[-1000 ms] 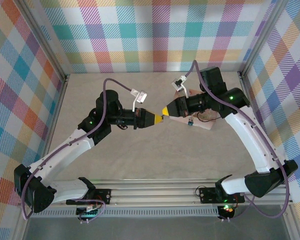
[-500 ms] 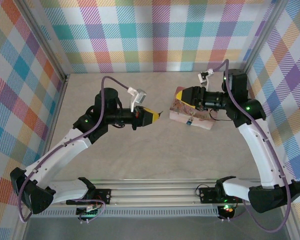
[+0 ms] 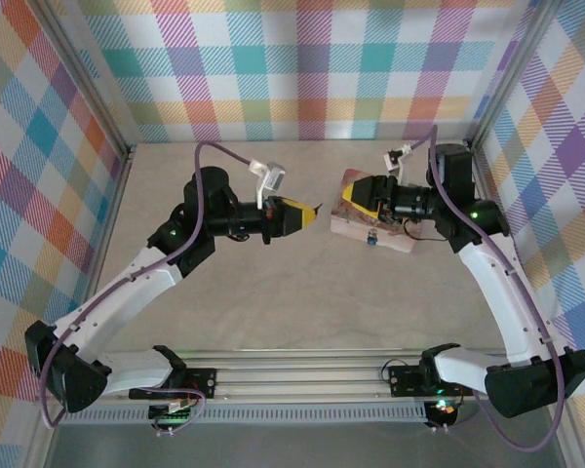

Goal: Unlock the padlock with the key

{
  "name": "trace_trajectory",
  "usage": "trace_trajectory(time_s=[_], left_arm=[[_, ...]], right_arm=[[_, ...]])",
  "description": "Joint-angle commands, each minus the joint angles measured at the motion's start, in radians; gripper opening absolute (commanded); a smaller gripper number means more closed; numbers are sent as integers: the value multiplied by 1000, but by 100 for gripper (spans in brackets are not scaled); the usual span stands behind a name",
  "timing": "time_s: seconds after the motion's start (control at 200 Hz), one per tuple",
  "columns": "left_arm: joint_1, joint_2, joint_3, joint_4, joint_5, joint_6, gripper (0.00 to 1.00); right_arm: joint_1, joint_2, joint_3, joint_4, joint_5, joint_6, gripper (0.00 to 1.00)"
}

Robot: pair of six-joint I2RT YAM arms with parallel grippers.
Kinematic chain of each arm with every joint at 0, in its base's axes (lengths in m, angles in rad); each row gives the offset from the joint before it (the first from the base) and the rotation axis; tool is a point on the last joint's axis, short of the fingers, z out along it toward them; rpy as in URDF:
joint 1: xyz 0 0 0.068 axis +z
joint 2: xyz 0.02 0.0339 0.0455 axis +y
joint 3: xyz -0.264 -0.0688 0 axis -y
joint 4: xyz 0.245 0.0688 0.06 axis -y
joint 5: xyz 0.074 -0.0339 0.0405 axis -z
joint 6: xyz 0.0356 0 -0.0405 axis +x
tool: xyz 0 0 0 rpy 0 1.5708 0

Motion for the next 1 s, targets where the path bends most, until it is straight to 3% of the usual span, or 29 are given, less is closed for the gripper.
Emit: trace_trajectory(time_s=[0.0,0.105,0.305,0.45,0.555,0.64,0.8,0.995], left_arm=[[-6,46,-4,77,3,-113,0],[-4,103,8,9,-26,-144,0],[2,185,38,-194,-65,-96,0],[8,216,-7,-192,-84,-108,0],[17,247,-24,-183,-85,-129,0],[24,282,-1,-209,-69,-123,0],[25,339,71,-308,-64,-65,0],[27,320,51,-248,-109,-105,0]], right_arm=[[2,-24,-46,-67,162,-43,56],[2,-14,-117,-111,350,-26,58],[64,59,-307,52,608,-23,61],[178,150,-353,133,871,-55,62],[194,193,-402,191,1014,-30,62],[194,197,-448,249,1058,-6,61],[194,235,-466,302,1023,-63,61],[196,275,-459,277,1017,-37,62]])
